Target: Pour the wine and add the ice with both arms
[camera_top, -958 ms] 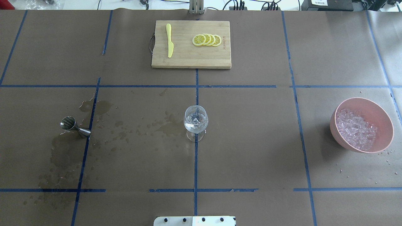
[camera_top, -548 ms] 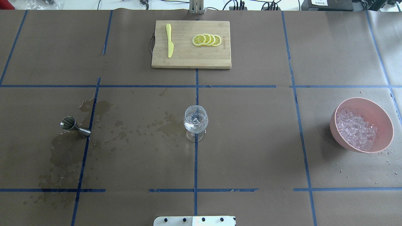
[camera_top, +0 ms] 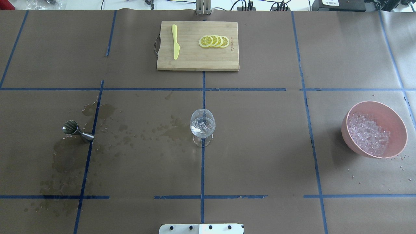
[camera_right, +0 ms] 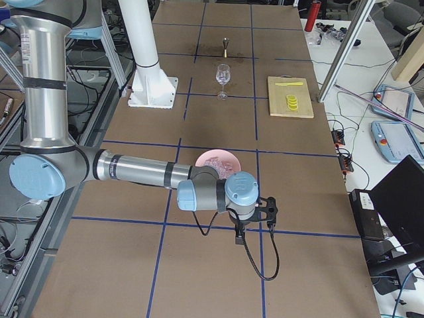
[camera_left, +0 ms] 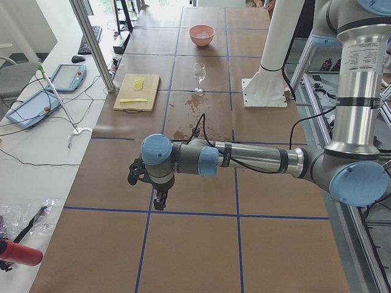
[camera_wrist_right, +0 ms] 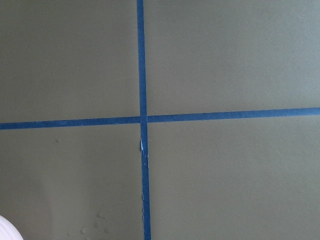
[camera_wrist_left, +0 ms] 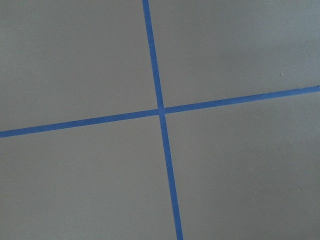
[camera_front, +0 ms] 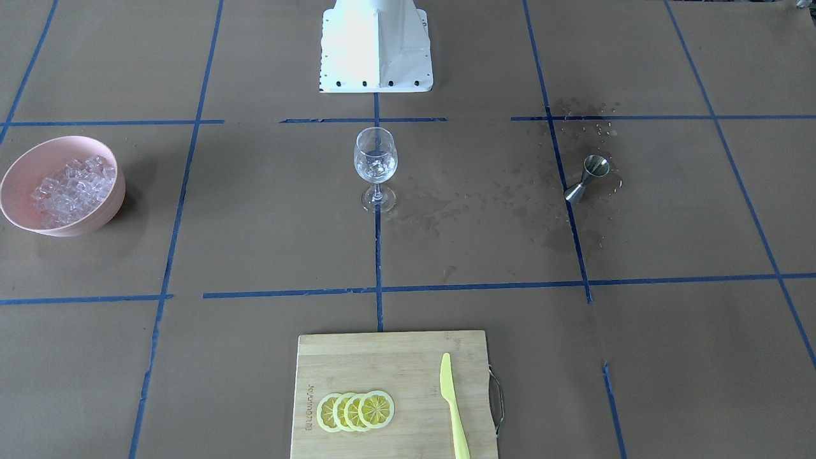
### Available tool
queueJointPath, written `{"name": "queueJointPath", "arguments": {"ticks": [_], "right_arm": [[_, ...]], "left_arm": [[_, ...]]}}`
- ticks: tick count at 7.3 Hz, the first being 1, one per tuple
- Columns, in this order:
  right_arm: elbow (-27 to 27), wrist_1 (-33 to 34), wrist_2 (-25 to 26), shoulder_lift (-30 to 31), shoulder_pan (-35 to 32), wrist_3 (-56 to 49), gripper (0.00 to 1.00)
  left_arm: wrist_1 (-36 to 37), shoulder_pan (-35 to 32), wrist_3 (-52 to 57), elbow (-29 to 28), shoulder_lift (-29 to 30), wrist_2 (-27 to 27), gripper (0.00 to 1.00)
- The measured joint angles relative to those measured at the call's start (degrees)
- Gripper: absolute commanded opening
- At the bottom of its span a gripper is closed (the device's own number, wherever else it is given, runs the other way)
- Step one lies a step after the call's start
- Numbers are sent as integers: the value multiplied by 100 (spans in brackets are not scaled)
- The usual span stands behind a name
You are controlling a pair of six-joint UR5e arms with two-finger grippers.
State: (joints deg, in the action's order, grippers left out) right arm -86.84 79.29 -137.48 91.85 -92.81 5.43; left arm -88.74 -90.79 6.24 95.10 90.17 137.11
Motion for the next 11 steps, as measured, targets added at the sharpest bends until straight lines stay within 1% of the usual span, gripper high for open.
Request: {"name": "queueJointPath", "arguments": {"ticks": [5, 8, 11], "right_arm": [[-17, -10, -6, -7, 0, -15, 100], [-32, -10, -7, 5, 0, -16, 100], [-29, -10, -7, 8, 0, -16, 100]], "left_arm": [[-2, 0, -86, 0, 30, 2, 100], [-168, 0, -933, 34, 67, 3, 100], [-298, 0, -1056, 26, 68, 0, 100]]}}
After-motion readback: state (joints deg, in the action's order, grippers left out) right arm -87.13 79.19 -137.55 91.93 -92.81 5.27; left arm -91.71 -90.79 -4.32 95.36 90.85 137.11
